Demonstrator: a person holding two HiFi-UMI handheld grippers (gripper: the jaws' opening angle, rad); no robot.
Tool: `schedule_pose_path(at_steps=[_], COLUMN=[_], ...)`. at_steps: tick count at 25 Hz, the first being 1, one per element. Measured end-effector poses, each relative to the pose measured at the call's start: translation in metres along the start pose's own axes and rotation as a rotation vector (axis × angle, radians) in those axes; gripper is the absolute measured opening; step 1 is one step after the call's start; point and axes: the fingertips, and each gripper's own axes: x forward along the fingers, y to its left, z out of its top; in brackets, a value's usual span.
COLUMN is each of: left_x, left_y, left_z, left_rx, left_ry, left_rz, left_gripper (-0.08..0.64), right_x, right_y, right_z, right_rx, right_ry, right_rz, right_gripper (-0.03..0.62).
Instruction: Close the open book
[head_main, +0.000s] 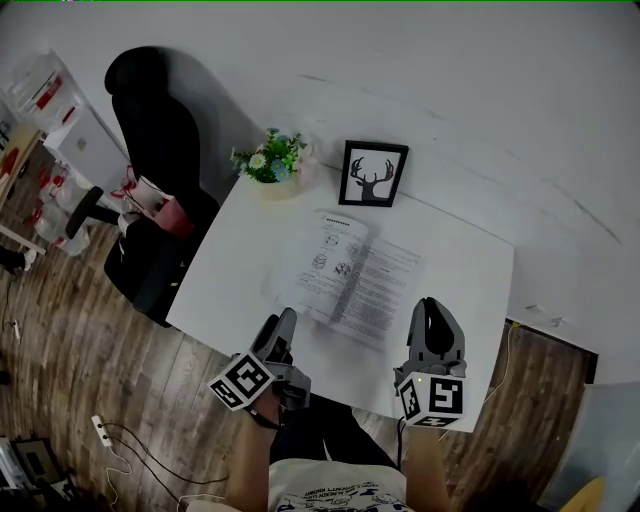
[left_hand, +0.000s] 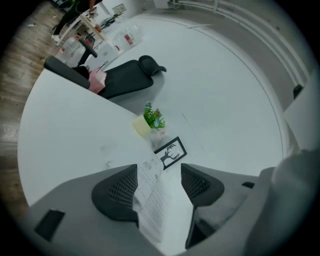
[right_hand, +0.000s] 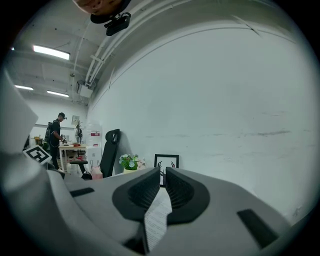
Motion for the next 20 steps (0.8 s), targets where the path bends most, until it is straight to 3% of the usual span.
schedule_pose_path(at_steps=[8,20], left_x=[0.018,0.041], left_y=[0.032,0.062], left_z=[-0.018,-0.032], left_rx=[-0.151,-0.271], left_ry=[0.066,0.142], left_rz=[0.015,0.025], left_gripper=[0.276,0.276], right_x=[0.011,0.027], right_y=[0.003,0.006], right_z=[-0.016,-0.036], right_rx=[-0.005,-0.015], right_ry=[0.043,0.100], right_rz=[-0.029,-0.052], right_gripper=[0.031,0.031])
